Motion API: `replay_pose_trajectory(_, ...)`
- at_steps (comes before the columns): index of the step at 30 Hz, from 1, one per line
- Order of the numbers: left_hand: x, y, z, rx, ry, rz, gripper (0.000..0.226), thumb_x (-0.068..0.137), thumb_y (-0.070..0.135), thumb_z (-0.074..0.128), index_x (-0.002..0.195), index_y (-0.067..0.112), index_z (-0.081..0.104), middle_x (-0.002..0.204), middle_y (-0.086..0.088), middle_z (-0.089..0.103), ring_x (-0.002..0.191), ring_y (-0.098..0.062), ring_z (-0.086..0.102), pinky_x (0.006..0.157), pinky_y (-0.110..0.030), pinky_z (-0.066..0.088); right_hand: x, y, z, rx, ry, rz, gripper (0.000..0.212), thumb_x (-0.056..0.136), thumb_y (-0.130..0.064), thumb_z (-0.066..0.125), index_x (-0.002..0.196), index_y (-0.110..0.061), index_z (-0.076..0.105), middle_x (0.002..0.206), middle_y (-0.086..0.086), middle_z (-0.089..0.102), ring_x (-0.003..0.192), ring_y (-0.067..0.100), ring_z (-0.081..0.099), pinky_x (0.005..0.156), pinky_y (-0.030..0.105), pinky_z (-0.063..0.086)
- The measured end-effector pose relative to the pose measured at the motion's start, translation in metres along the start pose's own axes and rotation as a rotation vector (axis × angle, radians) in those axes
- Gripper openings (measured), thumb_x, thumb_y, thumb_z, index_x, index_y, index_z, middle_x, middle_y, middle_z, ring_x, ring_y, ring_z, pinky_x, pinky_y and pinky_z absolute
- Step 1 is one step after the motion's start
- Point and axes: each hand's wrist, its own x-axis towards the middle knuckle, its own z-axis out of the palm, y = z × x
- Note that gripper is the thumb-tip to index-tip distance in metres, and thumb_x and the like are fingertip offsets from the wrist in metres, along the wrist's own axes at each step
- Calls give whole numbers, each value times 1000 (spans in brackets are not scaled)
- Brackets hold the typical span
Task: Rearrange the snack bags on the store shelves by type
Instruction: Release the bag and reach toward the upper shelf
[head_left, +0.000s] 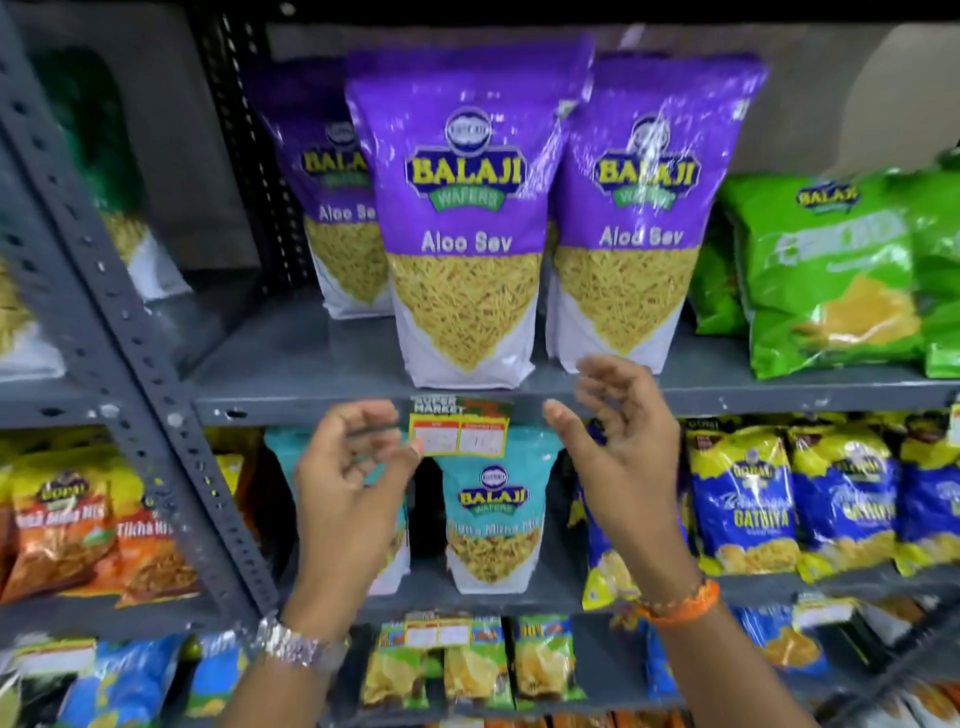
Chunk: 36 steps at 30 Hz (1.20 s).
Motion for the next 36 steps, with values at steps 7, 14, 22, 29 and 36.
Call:
replay_pose_trajectory(7,95,29,20,-53,-89,-24,37,89,10,76,118,20,56,124,0,64,116,-19,61,96,-25,50,51,-3,41,-166,-184,-54,56,81,-28,77,125,-38,44,123,-17,57,120,10,57,106,35,48)
replay_pose_trajectory(14,123,23,34,-136,-299,-92,50,90,14,75,137,13,58,131,0,72,118,-12,69,85,-15,55,66,-5,59,-260,-136,-34,57,74,-27,76,122,-33,47,125,1,61,121,24,60,103,51,49)
replay_pose_trajectory(22,125,28,15,-152,-263,-47,28,88,4,75,113,15,70,102,10,80,92,-1,76,75,-13,56,69,-6,76,-161,-144,19,65,66,-29,84,118,-50,50,124,-9,65,119,11,62,104,45,52)
replay_pose_trajectory(29,144,32,-35,-156,-187,3,31,92,2,69,123,5,67,114,-5,78,98,-12,75,83,-20,59,70,-24,133,-99,-236,13,67,68,-23,86,123,-33,49,121,-6,66,112,8,64,101,42,54)
replay_pose_trajectory(36,153,21,-70,-100,-159,-53,29,96,6,66,125,9,64,124,-9,73,111,-23,69,103,-39,53,60,-23,172,-102,-269,23,66,72,-14,85,129,-21,52,114,-8,63,104,4,62,94,25,51)
